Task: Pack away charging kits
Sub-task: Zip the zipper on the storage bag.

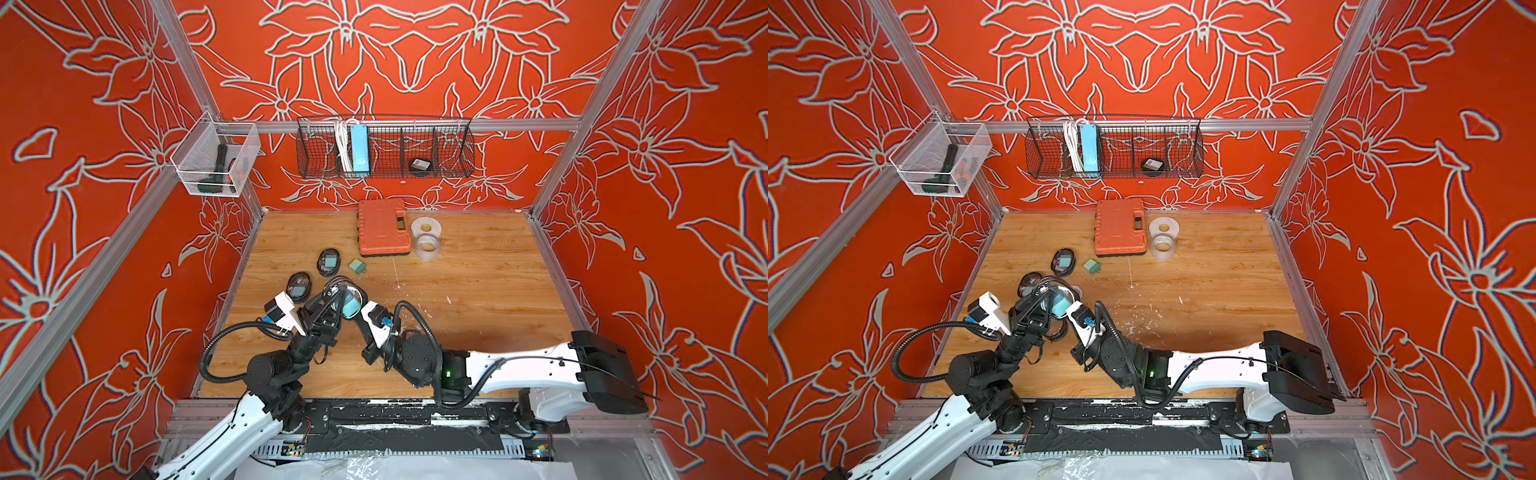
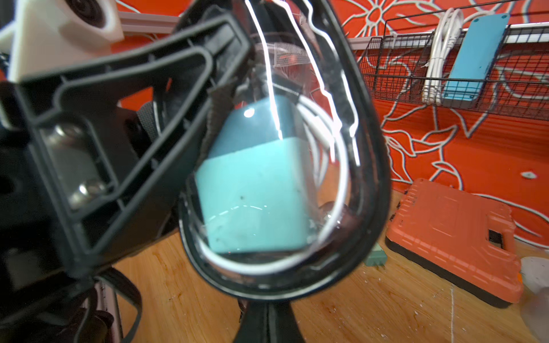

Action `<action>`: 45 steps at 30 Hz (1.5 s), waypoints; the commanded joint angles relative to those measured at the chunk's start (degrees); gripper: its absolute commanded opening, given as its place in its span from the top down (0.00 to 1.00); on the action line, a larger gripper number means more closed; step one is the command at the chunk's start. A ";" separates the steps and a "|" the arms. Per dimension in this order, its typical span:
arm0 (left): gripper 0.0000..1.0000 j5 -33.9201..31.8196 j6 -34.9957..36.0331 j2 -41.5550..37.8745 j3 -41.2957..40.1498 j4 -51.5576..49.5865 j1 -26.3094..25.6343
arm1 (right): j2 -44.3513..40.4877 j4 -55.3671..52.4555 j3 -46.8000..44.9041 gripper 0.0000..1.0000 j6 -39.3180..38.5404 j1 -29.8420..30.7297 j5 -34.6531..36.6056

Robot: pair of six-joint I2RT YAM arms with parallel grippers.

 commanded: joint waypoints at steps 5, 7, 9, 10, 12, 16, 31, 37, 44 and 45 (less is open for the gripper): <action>1.00 1.03 -0.34 -0.52 0.92 2.01 -0.25 | -4.84 -1.28 -3.51 1.00 -2.65 -3.43 3.83; 1.00 2.41 -0.36 0.63 1.62 1.91 -0.30 | -5.62 -1.49 -3.65 1.00 -4.30 -3.87 3.36; 1.00 4.14 -0.31 2.55 2.95 1.18 -0.30 | -6.60 -1.99 -3.71 1.00 -6.49 -4.41 2.09; 1.00 4.99 -0.18 3.51 3.68 0.91 -0.29 | -7.12 -2.44 -3.69 1.00 -7.49 -4.81 1.10; 1.00 7.15 0.04 5.81 5.41 -0.07 -0.25 | -8.24 -2.90 -4.18 1.00 -9.80 -5.93 0.10; 1.00 9.55 -0.33 8.78 6.93 -0.35 -0.30 | -11.25 -6.97 -5.33 1.00 -10.29 -10.98 -6.21; 1.00 15.09 1.63 19.97 16.75 -10.13 -0.31 | -19.34 -15.63 -6.21 1.00 -20.31 -21.76 -17.15; 1.00 17.23 2.06 23.63 19.33 -12.07 -0.82 | -21.85 -18.22 -5.09 1.00 -22.83 -26.38 -20.14; 1.00 20.21 2.81 27.80 22.09 -13.81 -1.78 | -22.96 -23.66 -0.89 1.00 -25.28 -29.18 -24.69; 1.00 20.06 2.97 27.93 22.29 -14.10 -1.93 | -22.85 -24.32 -0.45 1.00 -25.84 -29.38 -25.15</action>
